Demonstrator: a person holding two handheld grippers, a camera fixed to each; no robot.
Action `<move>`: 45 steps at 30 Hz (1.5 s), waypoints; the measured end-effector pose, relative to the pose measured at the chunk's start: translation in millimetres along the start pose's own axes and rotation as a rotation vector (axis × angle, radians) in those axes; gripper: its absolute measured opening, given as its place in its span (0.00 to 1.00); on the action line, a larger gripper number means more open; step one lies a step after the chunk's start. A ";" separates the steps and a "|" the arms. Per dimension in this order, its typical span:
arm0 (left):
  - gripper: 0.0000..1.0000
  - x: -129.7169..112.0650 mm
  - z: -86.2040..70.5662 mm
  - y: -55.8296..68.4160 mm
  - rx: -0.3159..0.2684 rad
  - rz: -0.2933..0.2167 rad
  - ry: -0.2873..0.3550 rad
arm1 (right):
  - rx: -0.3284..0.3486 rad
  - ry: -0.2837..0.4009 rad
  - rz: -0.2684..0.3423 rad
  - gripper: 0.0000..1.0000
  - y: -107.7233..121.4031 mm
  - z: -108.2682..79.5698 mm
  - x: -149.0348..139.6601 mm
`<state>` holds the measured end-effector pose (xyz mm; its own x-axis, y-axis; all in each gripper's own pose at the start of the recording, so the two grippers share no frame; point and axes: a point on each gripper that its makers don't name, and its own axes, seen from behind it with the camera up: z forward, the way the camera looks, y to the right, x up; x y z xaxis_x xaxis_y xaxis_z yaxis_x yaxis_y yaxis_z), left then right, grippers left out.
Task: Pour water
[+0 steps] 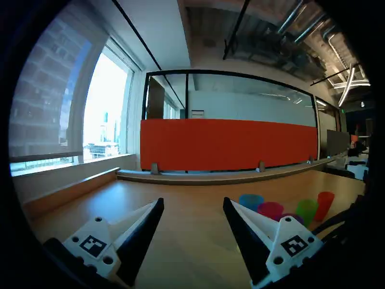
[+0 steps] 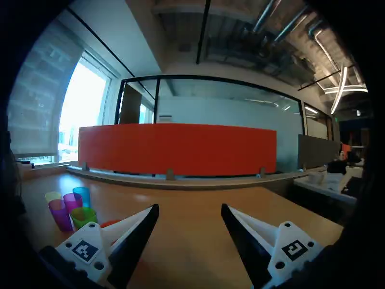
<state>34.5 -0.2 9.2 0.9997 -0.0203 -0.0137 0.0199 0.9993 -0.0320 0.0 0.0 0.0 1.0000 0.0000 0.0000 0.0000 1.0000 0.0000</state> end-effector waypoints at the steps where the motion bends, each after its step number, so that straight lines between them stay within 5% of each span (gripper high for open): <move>1: 0.91 2.1 0.9 0.8 -0.004 0.000 0.000 | 0.002 -0.001 0.001 1.00 -0.8 0.4 0.7; 12: 0.91 20.8 9.1 14.1 -0.069 0.056 -0.002 | 0.063 -0.015 0.022 1.00 -18.0 0.5 9.5; 27: 0.91 18.9 26.1 43.9 -0.256 0.127 -0.096 | 0.322 -0.110 -0.149 1.00 -86.5 -6.7 7.2; 45: 0.91 6.6 56.4 55.4 -0.385 0.184 -0.202 | 0.525 -0.227 -0.163 1.00 -130.3 -11.5 1.2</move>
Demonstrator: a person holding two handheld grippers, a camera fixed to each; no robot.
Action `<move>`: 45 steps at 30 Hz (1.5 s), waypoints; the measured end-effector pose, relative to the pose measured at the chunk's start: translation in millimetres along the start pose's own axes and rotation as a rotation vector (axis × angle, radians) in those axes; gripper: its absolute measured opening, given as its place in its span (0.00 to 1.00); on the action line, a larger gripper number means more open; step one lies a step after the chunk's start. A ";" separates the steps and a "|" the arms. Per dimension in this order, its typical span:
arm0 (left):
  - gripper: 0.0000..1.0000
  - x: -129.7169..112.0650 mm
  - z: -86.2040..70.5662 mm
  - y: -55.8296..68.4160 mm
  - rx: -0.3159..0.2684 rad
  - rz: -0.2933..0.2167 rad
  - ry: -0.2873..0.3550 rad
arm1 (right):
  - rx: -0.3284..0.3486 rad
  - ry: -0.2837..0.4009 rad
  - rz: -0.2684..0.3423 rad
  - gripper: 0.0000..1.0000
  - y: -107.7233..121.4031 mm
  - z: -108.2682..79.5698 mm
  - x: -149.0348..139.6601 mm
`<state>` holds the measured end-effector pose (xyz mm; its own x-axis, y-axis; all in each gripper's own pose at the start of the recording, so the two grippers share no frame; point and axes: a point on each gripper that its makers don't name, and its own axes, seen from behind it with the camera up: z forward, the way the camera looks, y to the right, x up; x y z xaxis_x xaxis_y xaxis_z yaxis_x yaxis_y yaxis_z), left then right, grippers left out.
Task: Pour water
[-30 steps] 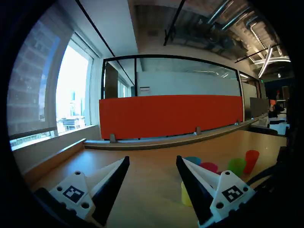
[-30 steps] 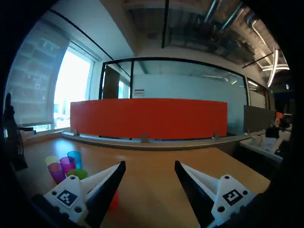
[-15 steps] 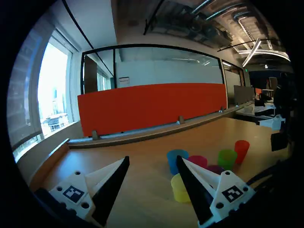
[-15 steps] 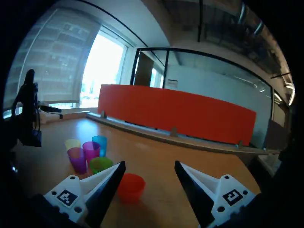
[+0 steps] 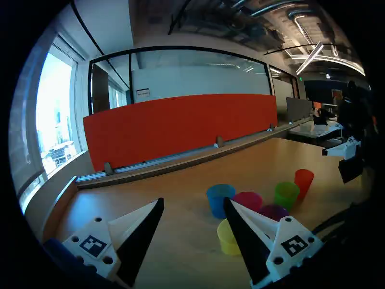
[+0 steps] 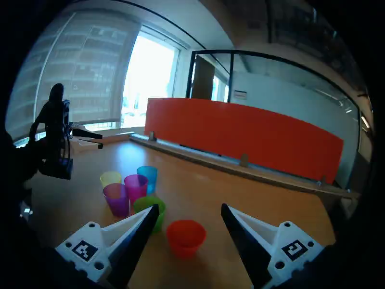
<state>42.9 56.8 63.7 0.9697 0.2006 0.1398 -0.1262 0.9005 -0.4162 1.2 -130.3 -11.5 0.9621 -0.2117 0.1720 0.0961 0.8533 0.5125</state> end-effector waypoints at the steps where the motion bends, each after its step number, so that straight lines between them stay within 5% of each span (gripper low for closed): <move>1: 0.91 0.3 1.9 1.6 -0.014 0.006 -0.004 | 0.011 -0.003 0.000 1.00 -2.4 0.9 0.6; 9: 0.91 -5.5 19.1 19.6 -0.143 0.022 -0.054 | 0.086 -0.026 0.001 1.00 -20.0 9.3 3.7; 21: 0.91 -10.2 48.6 27.0 -0.250 0.058 -0.128 | 0.153 -0.069 -0.029 1.00 -38.9 23.4 -0.6; 45: 0.91 -40.3 102.8 27.4 -0.385 0.207 -0.279 | 0.243 -0.136 -0.087 1.00 -62.8 52.8 -6.1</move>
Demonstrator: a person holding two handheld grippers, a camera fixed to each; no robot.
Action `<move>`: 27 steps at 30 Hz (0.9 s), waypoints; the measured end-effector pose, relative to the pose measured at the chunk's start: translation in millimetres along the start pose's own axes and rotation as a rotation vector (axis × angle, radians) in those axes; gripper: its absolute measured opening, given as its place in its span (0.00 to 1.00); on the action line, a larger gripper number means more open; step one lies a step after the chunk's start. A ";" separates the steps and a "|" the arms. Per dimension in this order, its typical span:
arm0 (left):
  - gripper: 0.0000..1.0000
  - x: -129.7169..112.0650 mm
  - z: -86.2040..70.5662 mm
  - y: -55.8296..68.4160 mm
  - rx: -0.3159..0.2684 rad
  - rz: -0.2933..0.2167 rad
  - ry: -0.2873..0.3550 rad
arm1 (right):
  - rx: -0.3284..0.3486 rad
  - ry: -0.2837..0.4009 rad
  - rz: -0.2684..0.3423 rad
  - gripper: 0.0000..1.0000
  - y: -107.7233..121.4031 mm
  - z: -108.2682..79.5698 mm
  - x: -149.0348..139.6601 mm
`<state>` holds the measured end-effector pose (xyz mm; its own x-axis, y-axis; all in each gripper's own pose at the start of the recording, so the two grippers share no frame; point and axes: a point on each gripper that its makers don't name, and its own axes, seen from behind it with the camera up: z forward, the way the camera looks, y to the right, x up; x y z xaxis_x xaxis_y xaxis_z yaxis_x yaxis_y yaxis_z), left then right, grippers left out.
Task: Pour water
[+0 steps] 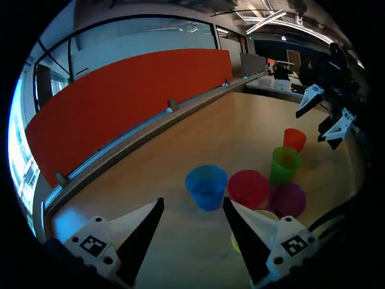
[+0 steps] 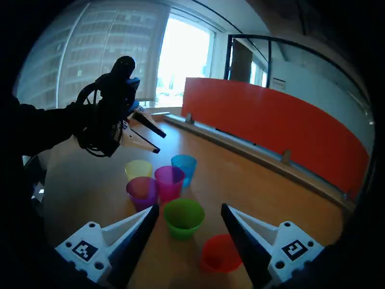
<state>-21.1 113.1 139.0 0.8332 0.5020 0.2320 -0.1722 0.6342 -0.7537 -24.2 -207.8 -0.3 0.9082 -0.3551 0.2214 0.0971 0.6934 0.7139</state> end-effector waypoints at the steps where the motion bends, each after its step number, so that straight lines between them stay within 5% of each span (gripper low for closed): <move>1: 0.91 -0.4 2.1 0.5 -0.007 0.003 -0.004 | 0.001 -0.001 -0.001 1.00 -0.5 0.5 0.1; 27: 0.91 -5.8 44.1 15.7 -0.154 0.106 -0.139 | 0.018 -0.008 0.003 1.00 -2.9 6.2 -0.7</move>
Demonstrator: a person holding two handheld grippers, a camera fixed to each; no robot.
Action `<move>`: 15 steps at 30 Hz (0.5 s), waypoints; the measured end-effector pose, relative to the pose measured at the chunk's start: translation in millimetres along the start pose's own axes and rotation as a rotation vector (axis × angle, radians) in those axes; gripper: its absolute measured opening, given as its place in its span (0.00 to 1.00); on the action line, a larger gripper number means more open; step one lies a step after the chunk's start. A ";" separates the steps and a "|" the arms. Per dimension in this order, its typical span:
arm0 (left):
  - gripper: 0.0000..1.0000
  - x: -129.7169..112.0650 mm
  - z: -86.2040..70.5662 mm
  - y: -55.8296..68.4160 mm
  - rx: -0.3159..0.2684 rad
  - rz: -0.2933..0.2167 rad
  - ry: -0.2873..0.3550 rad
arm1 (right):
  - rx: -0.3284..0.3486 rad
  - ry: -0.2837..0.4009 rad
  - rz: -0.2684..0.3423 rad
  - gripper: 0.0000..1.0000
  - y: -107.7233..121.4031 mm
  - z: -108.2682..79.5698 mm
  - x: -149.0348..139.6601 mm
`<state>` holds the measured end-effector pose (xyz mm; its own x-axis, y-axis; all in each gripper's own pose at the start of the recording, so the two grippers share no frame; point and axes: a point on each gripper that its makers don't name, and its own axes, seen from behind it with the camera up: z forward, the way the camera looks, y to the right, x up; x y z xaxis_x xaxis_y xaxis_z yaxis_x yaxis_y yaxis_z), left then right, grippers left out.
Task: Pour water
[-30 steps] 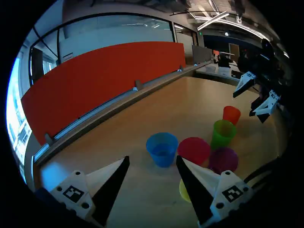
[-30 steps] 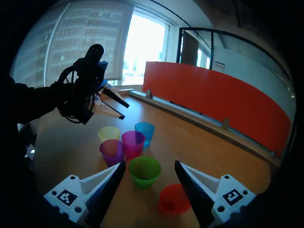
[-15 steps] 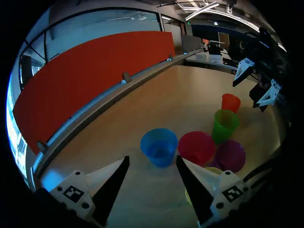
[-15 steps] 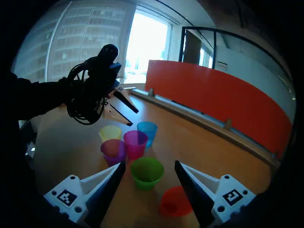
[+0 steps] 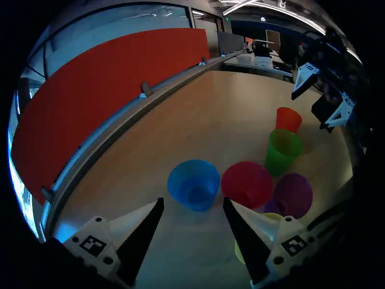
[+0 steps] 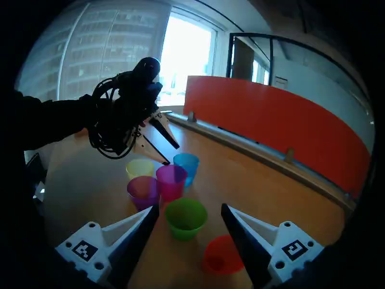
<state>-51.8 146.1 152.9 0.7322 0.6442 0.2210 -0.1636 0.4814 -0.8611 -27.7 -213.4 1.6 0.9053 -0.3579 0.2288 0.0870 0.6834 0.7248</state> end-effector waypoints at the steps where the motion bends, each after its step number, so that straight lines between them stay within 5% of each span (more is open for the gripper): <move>1: 0.91 1.1 1.2 -0.1 -0.004 0.003 -0.004 | 0.000 0.001 -0.001 1.00 -0.3 0.0 0.1; 15: 0.91 8.5 18.4 -1.1 -0.052 0.039 -0.059 | -0.005 0.008 -0.008 1.00 -0.6 -3.9 -2.6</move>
<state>-57.6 162.0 164.1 0.6857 0.6964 0.2120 -0.1560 0.4250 -0.8916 -28.4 -210.4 -2.0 0.9077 -0.3586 0.2179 0.0964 0.6836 0.7235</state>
